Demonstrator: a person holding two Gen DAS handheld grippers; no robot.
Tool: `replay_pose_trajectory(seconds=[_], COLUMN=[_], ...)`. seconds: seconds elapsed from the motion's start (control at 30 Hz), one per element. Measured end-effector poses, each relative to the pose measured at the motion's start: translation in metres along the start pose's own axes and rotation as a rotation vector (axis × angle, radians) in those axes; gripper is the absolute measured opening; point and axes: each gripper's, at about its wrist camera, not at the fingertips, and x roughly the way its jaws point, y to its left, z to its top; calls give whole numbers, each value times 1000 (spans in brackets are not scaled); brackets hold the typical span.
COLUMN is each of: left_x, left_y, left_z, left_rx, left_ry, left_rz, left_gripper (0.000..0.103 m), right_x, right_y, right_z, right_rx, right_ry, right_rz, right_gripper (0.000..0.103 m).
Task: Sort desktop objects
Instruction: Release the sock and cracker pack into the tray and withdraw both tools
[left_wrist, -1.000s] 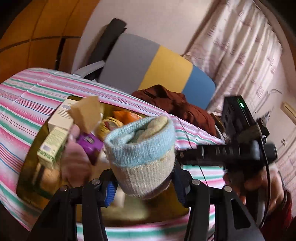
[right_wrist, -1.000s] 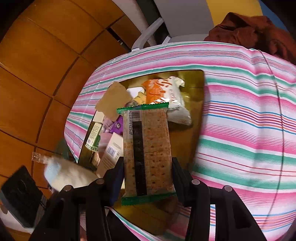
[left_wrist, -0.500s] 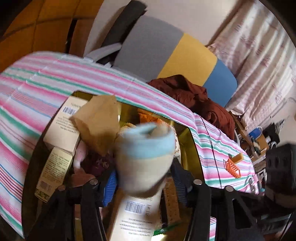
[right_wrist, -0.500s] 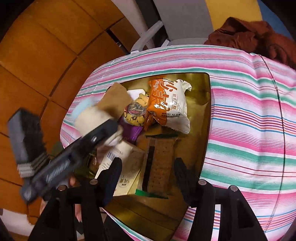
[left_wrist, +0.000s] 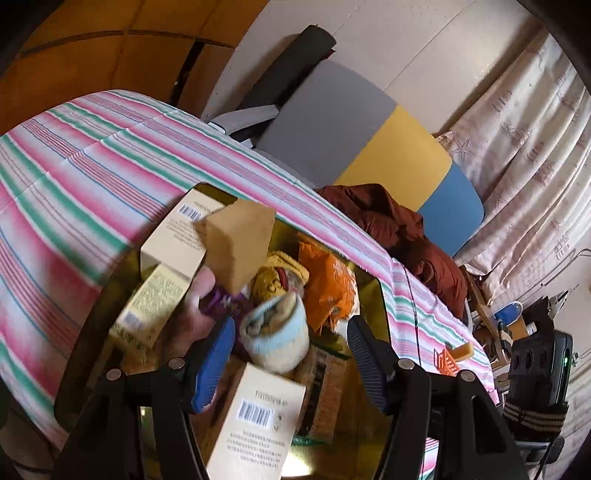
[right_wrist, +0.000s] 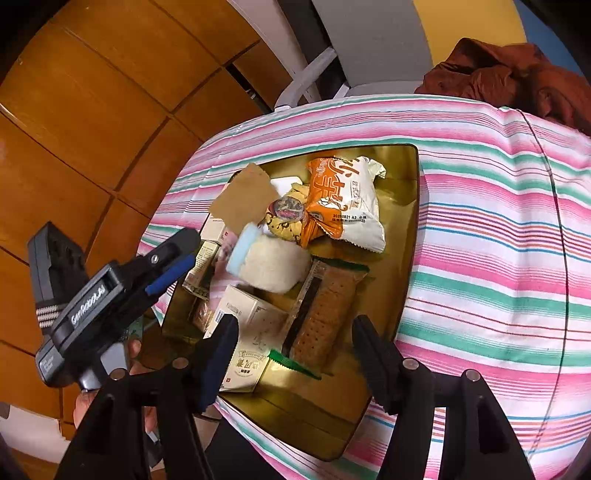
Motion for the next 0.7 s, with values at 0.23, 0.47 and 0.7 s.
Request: replay_pose_trajectory(seconds=[0.23, 0.47, 0.7], left_x=[-8, -5, 4], left_y=[-24, -66, -111], left_z=[-22, -51, -84], left_rx=[81, 205, 333], left_ry=[-9, 35, 100], left_rz=[23, -28, -82], left_gripper=[64, 64, 64], right_x=[-12, -41, -79], right_y=[-14, -45, -100], right_z=[-6, -22, -39], right_rx=[38, 84, 180], right_ry=[-14, -61, -104], right_rz=[6, -42, -126], right_gripper=[67, 73, 76])
